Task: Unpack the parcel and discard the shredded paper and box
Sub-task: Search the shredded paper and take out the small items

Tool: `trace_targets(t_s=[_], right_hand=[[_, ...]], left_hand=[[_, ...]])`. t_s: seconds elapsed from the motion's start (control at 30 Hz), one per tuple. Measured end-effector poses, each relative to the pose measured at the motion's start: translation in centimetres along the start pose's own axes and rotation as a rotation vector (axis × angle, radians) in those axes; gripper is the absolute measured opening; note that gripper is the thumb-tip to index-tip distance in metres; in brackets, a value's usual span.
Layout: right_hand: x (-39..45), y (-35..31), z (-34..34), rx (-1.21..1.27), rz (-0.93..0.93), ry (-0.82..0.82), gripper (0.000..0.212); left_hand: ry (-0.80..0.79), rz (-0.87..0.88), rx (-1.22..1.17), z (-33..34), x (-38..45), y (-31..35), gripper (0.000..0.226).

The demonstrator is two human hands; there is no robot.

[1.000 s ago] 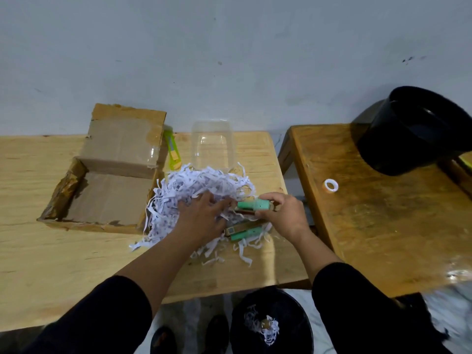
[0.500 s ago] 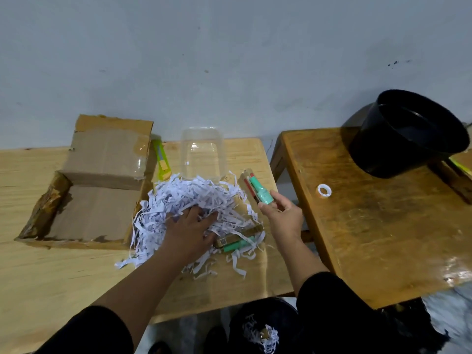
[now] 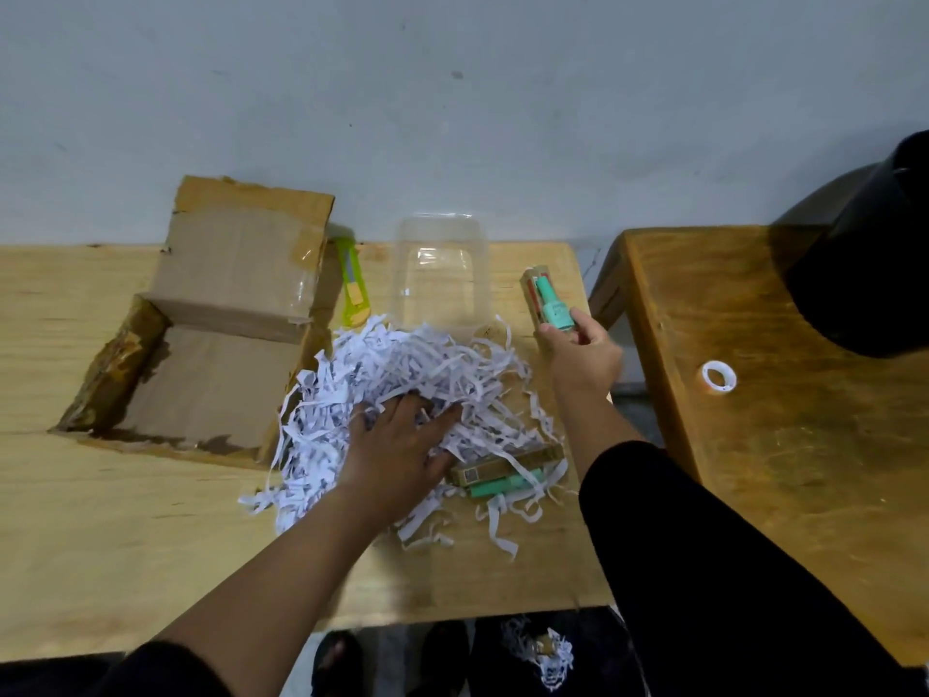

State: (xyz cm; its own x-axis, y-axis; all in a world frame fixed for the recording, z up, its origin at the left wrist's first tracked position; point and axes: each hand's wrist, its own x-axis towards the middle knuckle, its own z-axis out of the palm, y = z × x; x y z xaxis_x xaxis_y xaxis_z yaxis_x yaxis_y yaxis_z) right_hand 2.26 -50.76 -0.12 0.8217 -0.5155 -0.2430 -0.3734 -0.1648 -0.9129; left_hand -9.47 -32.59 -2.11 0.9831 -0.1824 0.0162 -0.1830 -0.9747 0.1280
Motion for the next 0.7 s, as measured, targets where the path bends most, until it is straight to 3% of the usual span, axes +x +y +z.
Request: trace_targets(t_s=[0.33, 0.5, 0.7], right_hand=[[2.3, -0.4, 2.2, -0.145, -0.062, 0.014, 0.048], [1.1, -1.0, 0.5, -0.239, -0.117, -0.01, 0.05], [-3.5, -0.6, -3.2, -0.283, -0.16, -0.156, 0.031]], left_hand=[[0.018, -0.01, -0.045, 0.3, -0.1, -0.1, 0.05], [-0.054, -0.038, -0.12, -0.5, -0.2, -0.1, 0.049], [-0.013, -0.03, -0.306, -1.9, -0.5, 0.6, 0.042]])
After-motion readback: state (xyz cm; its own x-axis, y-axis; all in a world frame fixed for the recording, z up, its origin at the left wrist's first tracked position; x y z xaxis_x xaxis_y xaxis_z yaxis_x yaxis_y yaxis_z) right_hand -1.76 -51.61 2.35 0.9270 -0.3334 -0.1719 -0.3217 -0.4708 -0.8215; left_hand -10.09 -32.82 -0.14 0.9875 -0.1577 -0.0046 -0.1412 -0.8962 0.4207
